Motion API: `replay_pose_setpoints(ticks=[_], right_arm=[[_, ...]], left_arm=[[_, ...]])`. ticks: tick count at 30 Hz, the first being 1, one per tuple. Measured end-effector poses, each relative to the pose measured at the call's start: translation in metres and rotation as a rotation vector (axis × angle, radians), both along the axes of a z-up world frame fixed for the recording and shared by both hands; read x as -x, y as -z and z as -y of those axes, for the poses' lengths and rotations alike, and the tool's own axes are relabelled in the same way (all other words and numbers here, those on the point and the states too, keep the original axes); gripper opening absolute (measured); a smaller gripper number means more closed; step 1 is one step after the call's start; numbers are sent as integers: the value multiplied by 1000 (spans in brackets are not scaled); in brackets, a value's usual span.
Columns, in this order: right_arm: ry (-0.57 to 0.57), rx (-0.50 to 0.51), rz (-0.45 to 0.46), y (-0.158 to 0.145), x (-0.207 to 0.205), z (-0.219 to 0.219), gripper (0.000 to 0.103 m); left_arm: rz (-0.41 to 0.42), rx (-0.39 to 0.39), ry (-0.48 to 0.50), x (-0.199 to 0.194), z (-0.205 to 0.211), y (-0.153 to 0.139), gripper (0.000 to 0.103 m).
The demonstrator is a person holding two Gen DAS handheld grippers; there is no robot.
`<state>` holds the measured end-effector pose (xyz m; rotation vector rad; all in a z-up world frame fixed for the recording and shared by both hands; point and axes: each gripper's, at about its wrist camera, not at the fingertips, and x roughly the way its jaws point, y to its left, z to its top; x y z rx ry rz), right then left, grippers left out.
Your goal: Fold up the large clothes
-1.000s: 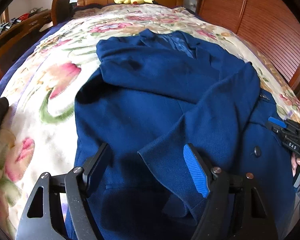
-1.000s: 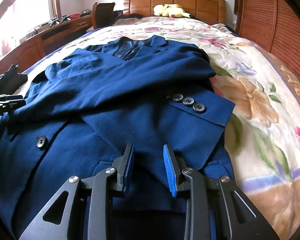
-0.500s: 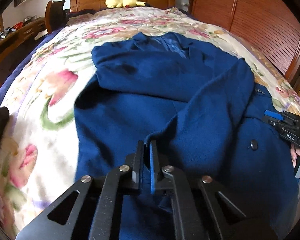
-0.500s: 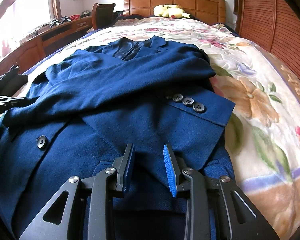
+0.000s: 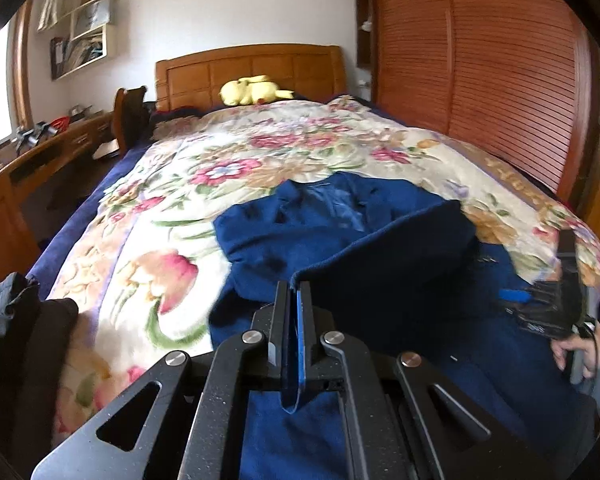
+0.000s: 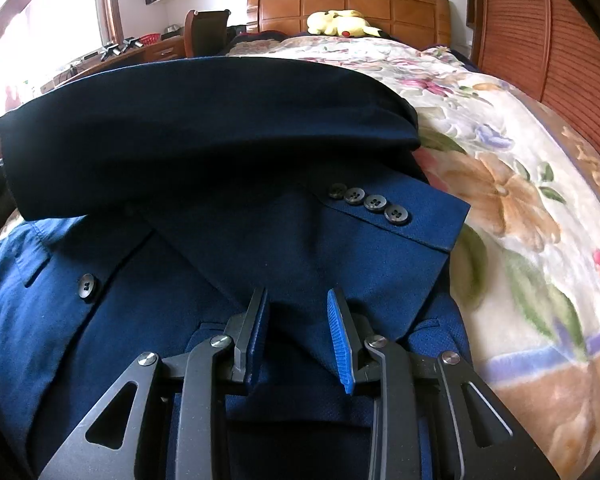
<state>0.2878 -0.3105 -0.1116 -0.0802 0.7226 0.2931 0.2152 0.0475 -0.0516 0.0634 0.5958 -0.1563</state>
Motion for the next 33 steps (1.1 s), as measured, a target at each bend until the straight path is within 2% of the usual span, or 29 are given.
replay_pose_setpoints(ticks=[3,7,9,14,18,22,25,29,32,33], right_arm=[[-1,-6,-3,1,-2,1,31],[4,-21,-30,-4,-4,4,31],[40,15,-24,-13,0,6,31],[34,89,59,-43,37,9,31],[12,21,72,-59,68,20,34],[-5,4,78,-58,88,23,35],[-21,-17,60,-52,94,23,35],[-44,24,67,-47,96,9,35],[-77,29,56,-40,95,-3,35],[-86,26,46,-37,93,-8,35]], left_arm=[[-6,2,36,22,15,6,3],[-43,41,77,52,35,26,3],[-60,65,95,66,42,32,3],[-89,77,145,91,63,47,3],[-109,53,165,105,79,57,3],[-82,6,145,115,86,57,3],[-90,14,150,117,86,57,4],[-94,18,133,119,79,60,4],[-106,23,110,121,69,65,17],[-112,24,102,121,65,66,24]])
